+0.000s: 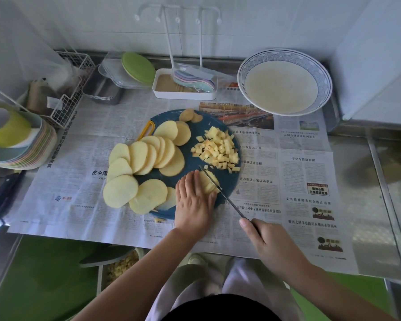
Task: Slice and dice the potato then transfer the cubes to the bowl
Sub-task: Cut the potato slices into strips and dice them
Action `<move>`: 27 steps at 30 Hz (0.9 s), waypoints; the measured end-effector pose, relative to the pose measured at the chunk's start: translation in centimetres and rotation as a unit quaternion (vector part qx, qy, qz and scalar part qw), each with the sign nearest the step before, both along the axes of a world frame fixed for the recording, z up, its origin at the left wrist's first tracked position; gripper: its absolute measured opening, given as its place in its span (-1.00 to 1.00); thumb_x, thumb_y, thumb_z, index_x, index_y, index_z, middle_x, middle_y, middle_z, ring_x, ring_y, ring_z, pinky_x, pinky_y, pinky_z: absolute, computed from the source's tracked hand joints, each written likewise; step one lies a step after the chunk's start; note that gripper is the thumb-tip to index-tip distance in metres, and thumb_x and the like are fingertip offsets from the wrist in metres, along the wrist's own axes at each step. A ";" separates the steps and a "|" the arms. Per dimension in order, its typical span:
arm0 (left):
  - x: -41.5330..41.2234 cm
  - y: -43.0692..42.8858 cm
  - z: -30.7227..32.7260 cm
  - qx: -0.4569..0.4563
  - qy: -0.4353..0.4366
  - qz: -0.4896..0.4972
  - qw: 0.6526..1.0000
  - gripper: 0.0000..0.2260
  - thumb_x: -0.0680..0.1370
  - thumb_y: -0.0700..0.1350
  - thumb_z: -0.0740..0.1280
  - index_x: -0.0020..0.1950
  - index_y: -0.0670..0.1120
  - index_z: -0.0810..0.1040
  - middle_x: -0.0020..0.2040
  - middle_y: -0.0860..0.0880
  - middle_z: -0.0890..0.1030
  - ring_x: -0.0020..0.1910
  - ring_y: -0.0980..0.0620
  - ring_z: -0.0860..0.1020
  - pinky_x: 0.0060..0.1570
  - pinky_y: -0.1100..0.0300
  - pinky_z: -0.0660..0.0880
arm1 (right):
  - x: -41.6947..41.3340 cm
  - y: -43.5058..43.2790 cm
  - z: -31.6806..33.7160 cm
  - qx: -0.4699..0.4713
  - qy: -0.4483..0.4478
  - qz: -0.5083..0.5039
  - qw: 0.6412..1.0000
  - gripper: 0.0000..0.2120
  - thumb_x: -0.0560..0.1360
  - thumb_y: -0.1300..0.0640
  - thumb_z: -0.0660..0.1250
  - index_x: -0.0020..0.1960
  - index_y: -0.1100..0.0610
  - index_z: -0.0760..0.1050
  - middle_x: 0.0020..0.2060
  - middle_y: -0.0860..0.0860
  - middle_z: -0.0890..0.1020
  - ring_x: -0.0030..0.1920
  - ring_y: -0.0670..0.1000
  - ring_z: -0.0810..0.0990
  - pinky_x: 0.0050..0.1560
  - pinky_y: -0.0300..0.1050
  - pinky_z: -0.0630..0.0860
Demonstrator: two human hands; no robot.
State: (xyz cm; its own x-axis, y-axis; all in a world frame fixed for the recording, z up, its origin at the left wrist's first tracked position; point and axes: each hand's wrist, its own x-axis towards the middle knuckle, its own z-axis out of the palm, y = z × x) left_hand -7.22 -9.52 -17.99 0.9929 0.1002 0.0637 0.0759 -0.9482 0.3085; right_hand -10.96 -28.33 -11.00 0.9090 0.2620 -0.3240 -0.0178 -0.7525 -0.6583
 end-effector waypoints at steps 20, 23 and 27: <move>0.2 -0.2 -0.2 0.020 0.014 0.015 1.000 -0.44 0.60 0.10 0.02 0.41 -0.30 0.32 0.33 -0.28 0.41 0.34 -0.26 0.35 0.40 -0.12 0.24 | 3.4 1.1 0.7 -0.047 0.124 0.053 0.990 -0.50 0.61 -0.20 -0.04 -0.37 0.09 0.24 -0.54 -0.07 0.26 -0.55 -0.11 0.22 -0.43 -0.24 0.24; 0.2 -0.2 0.0 0.040 0.017 0.016 0.999 -0.45 0.59 0.09 0.03 0.39 -0.31 0.35 0.30 -0.29 0.44 0.30 -0.28 0.41 0.36 -0.12 0.21 | 4.0 1.7 0.3 -0.054 0.129 0.052 0.989 -0.47 0.61 -0.23 -0.05 -0.38 0.09 0.23 -0.56 -0.06 0.26 -0.57 -0.11 0.20 -0.44 -0.21 0.23; 0.2 -0.3 0.2 0.050 0.005 0.015 0.999 -0.45 0.59 0.09 0.04 0.38 -0.30 0.36 0.28 -0.28 0.46 0.29 -0.26 0.41 0.34 -0.10 0.17 | 4.2 2.4 0.0 -0.063 0.115 0.041 0.990 -0.45 0.60 -0.24 -0.08 -0.41 0.09 0.21 -0.57 -0.06 0.26 -0.58 -0.10 0.20 -0.43 -0.20 0.24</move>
